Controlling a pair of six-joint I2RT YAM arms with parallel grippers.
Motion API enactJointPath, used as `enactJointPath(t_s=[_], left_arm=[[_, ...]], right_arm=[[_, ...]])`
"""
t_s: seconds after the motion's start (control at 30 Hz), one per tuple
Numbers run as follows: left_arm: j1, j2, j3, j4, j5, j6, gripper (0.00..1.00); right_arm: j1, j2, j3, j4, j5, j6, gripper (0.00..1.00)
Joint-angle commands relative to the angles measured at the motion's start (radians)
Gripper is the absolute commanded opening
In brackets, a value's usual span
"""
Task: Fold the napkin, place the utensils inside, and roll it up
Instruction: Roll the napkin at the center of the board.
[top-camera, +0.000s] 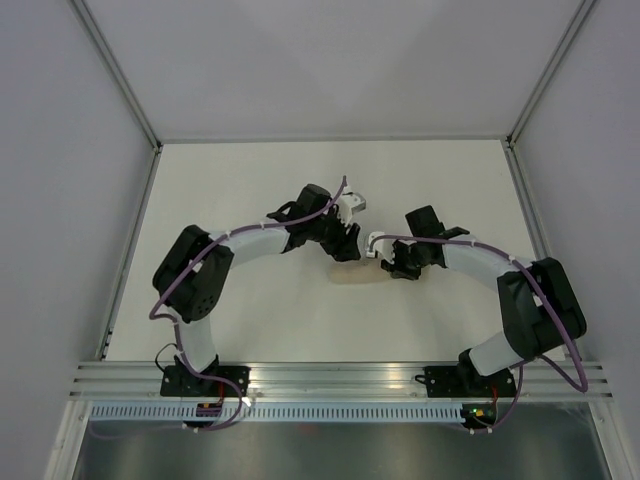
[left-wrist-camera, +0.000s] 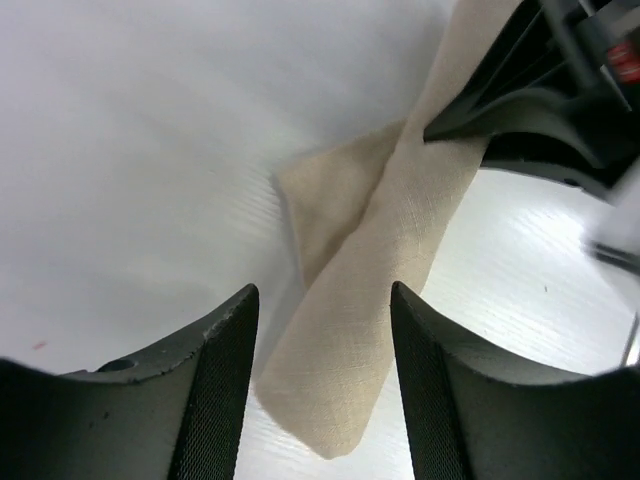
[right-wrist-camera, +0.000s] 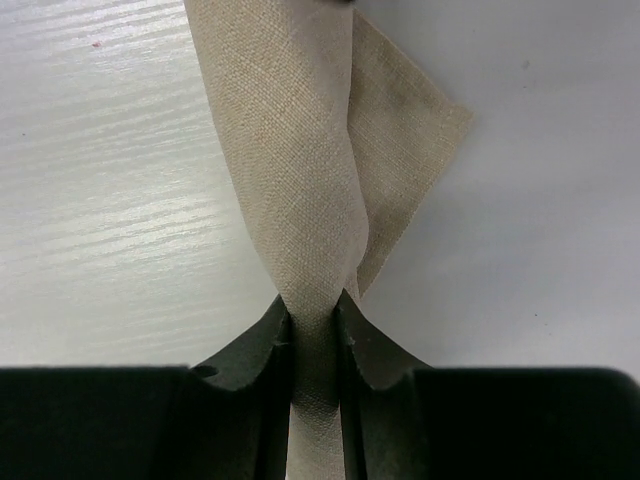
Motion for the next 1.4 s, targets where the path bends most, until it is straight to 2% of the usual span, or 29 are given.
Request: enactJointPath(t_s=[0.0, 0.2, 0.33, 0.4, 0.53, 0.67, 0.97, 1.37], left_arm=[[0.021, -0.173, -0.116, 0.248, -0.141, -0.109, 0.61], [0.018, -0.374, -0.332, 0.412, -0.266, -0.136, 0.63], [-0.017, -0.498, -0.49, 0.564, -0.452, -0.12, 0.63], [-0.057, -0.55, -0.556, 0.638, -0.509, -0.09, 0.64], [-0.18, -0.553, -0.583, 0.664, -0.652, 0.036, 0.65], [-0.261, -0.481, -0.552, 0.657, -0.691, 0.143, 0.66], [-0.389, -0.253, -0.347, 0.493, -0.695, 0.39, 0.7], [-0.409, -0.056, -0.17, 0.371, -0.618, 0.499, 0.71]], right_arm=[[-0.008, 0.081, 0.09, -0.178, -0.073, -0.041, 0.2], [-0.031, 0.212, 0.202, -0.32, -0.119, -0.079, 0.2], [-0.06, 0.314, 0.313, -0.414, -0.139, -0.112, 0.2], [-0.074, 0.353, 0.351, -0.474, -0.158, -0.136, 0.2], [-0.118, 0.454, 0.472, -0.578, -0.199, -0.173, 0.2], [-0.138, 0.502, 0.54, -0.637, -0.218, -0.188, 0.2], [-0.143, 0.578, 0.618, -0.715, -0.221, -0.21, 0.21], [-0.146, 0.634, 0.672, -0.75, -0.222, -0.202, 0.21]])
